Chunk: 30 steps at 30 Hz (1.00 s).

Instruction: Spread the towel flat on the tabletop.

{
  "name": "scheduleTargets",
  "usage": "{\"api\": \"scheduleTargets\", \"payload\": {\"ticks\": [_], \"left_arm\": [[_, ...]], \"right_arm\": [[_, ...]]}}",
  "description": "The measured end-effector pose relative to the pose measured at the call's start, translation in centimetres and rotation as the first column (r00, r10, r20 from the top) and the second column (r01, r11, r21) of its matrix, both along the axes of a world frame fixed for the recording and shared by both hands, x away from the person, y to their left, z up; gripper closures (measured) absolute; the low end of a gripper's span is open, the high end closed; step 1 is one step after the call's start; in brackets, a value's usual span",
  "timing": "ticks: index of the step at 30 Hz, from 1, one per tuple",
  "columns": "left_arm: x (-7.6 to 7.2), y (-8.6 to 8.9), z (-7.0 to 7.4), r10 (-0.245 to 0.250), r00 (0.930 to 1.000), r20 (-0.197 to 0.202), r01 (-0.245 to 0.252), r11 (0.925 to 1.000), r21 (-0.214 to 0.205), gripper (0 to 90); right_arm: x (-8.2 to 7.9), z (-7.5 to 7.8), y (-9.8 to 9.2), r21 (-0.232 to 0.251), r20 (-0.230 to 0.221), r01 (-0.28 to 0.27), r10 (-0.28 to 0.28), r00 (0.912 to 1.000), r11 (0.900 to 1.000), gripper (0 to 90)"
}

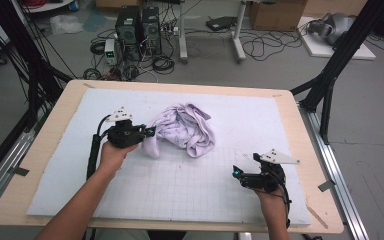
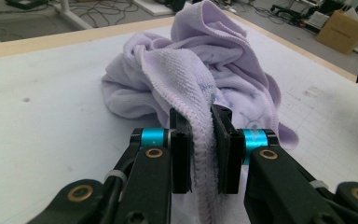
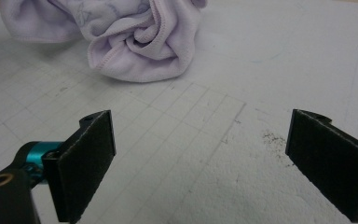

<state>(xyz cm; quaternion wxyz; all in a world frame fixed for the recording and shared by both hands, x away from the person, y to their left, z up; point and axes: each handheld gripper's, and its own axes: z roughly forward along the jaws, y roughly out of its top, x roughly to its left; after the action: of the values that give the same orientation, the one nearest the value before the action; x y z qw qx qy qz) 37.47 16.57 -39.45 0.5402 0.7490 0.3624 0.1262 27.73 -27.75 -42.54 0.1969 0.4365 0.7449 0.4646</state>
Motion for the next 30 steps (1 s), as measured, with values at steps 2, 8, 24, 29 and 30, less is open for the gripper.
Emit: {"api": "scheduleTargets", "payload": {"ticks": [2,8,24,29,30], "left_arm": [[-0.4,0.8,0.0,0.009,0.9999,0.006,-0.009,0.9999,0.005,79.0],[-2.0,4.5,-0.4,0.069,0.9976,0.012,-0.069,0.9976,-0.002,81.8],[-5.4,10.9,-1.8,0.183,0.9831,0.004,-0.183,0.983,-0.019,82.3],[-6.5,11.9,-2.9,0.155,0.988,-0.002,-0.155,0.988,0.0,79.6],[-6.5,11.9,-2.9,0.155,0.988,-0.002,-0.155,0.988,0.0,75.6]], "right_arm": [[0.0,0.0,0.0,0.001,0.0,0.0,0.0,1.0,1.0,7.5],[-0.1,0.0,-0.1,0.0,0.002,0.003,-0.003,1.0,1.0,7.5],[-0.1,-0.1,0.4,-0.005,-0.009,0.003,-0.003,1.0,1.0,7.5],[-0.1,0.2,0.8,0.008,-0.001,-0.002,0.002,1.0,1.0,7.4],[-0.1,0.3,1.0,0.009,0.005,-0.006,0.006,1.0,0.9999,7.4]]}}
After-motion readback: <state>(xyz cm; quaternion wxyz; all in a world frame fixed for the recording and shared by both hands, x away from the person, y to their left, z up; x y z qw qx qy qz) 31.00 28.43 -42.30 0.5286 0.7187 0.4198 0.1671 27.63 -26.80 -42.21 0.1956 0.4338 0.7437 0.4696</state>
